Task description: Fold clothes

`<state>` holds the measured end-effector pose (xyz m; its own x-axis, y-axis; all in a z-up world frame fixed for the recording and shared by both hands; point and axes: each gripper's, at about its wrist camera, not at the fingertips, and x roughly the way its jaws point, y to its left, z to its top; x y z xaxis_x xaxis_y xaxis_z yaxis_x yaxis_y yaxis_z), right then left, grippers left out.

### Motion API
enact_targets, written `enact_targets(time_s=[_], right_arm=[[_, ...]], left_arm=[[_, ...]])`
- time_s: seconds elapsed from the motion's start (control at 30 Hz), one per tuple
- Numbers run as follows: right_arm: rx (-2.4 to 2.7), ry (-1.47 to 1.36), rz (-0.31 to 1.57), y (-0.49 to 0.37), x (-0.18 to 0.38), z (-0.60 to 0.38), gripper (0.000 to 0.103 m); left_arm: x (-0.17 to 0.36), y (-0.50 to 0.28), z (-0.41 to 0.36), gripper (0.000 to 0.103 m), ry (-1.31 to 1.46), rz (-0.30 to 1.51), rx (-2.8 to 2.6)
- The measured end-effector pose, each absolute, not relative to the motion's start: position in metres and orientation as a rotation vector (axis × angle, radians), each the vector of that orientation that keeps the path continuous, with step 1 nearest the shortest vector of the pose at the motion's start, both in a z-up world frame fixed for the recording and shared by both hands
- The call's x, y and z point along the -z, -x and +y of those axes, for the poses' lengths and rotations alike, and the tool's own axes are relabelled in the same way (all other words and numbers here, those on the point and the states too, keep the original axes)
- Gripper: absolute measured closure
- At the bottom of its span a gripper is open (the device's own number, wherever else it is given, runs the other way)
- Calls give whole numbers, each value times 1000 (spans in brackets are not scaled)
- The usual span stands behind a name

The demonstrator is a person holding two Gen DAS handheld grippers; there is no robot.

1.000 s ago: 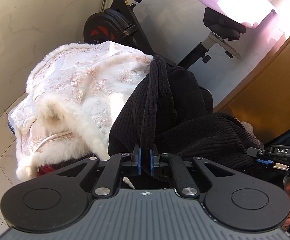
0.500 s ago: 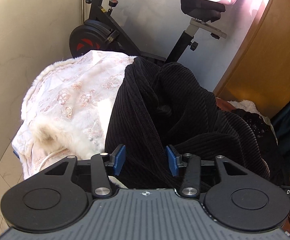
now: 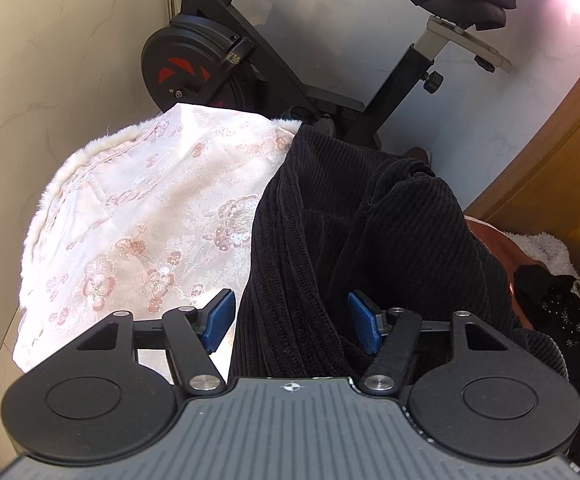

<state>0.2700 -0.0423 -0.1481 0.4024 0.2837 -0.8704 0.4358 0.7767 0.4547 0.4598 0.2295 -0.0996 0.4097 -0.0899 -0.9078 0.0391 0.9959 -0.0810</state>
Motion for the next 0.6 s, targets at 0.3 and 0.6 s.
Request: enact_targets(time_s=[0.3,0.6], right_arm=[[111,-803,1189,-289,150,-46,89],[160,-794,751,-287,49,-67,92]], left_arm=[[55,-421,272,90,300,1036,143],[-64,-308,309,90,391,569,90]])
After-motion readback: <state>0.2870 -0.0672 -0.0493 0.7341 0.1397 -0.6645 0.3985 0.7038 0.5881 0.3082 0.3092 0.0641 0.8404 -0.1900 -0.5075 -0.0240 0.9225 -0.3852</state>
